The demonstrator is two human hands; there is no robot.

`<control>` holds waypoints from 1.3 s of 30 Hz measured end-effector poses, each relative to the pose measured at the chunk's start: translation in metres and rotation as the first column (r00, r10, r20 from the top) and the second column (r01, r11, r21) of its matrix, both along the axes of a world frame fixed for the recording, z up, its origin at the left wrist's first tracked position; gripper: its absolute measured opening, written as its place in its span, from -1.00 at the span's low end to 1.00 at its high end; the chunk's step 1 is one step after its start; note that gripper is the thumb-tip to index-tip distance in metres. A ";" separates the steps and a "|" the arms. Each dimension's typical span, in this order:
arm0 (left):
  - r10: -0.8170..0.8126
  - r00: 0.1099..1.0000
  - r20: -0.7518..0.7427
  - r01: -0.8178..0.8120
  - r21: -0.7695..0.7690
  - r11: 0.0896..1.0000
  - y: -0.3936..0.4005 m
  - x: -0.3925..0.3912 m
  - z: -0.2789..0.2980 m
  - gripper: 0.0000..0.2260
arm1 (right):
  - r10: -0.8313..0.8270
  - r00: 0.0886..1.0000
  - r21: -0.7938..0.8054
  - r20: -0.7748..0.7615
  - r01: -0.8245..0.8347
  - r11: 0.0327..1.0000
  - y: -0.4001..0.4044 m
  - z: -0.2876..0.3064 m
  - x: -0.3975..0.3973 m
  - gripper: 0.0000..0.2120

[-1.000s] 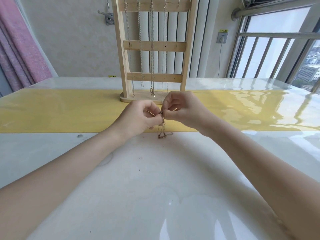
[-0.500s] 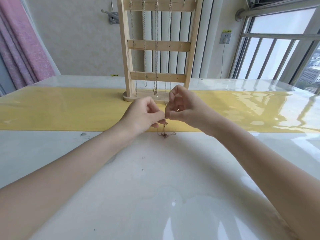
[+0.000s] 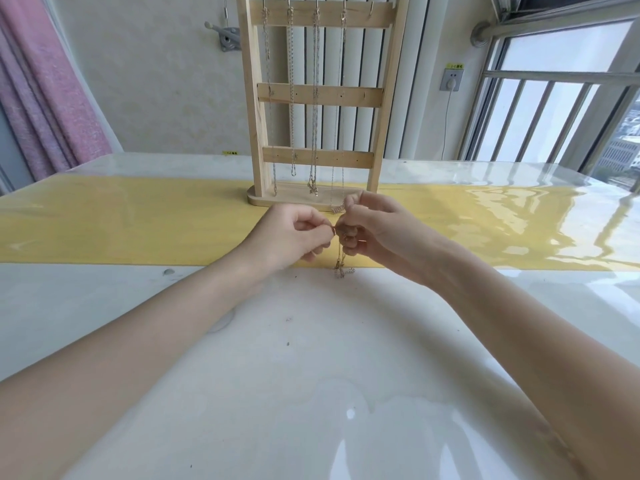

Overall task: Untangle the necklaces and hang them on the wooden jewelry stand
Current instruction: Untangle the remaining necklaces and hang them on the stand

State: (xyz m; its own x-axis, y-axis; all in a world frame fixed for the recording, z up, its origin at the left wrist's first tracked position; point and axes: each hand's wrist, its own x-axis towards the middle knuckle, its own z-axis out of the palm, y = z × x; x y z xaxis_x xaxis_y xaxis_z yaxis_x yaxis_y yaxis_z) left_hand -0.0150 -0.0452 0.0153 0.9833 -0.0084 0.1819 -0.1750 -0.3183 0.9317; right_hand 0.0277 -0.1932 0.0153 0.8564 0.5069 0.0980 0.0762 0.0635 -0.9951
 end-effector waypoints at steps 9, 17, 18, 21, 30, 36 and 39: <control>-0.149 0.970 -0.190 0.021 -0.547 0.837 0.006 0.001 0.007 -0.83 | 0.036 0.987 -0.091 0.159 -0.022 0.996 -0.005 0.002 0.001 -0.93; 0.079 0.995 0.062 -0.073 -0.090 0.993 0.006 0.003 -0.003 -0.88 | -0.022 0.985 -0.172 0.171 0.052 0.984 0.000 -0.004 0.000 -0.91; 0.080 0.993 0.084 -0.076 -0.051 0.996 0.007 0.004 -0.003 -0.87 | -0.014 0.988 -0.176 0.157 0.042 0.983 0.000 -0.005 0.000 -0.91; 0.058 0.992 0.116 -0.057 -0.015 0.998 0.008 0.004 -0.004 -0.87 | 0.008 0.995 -0.180 0.100 0.010 0.984 -0.001 -0.006 -0.001 -0.91; 0.017 0.990 0.143 -0.018 0.003 1.000 0.008 0.005 0.000 -0.87 | 0.009 0.992 0.000 -0.128 -0.009 1.000 -0.003 0.003 -0.002 -0.77; -0.036 0.959 0.280 -0.086 0.414 0.906 0.001 -0.001 -0.004 -0.94 | 0.022 0.996 -0.025 -0.090 -0.024 0.999 -0.002 -0.001 0.001 -0.78; -0.030 0.987 0.157 -0.016 0.282 0.959 0.002 0.001 -0.006 -0.89 | -0.018 0.998 0.037 -0.055 0.021 0.999 -0.002 -0.002 0.003 -0.74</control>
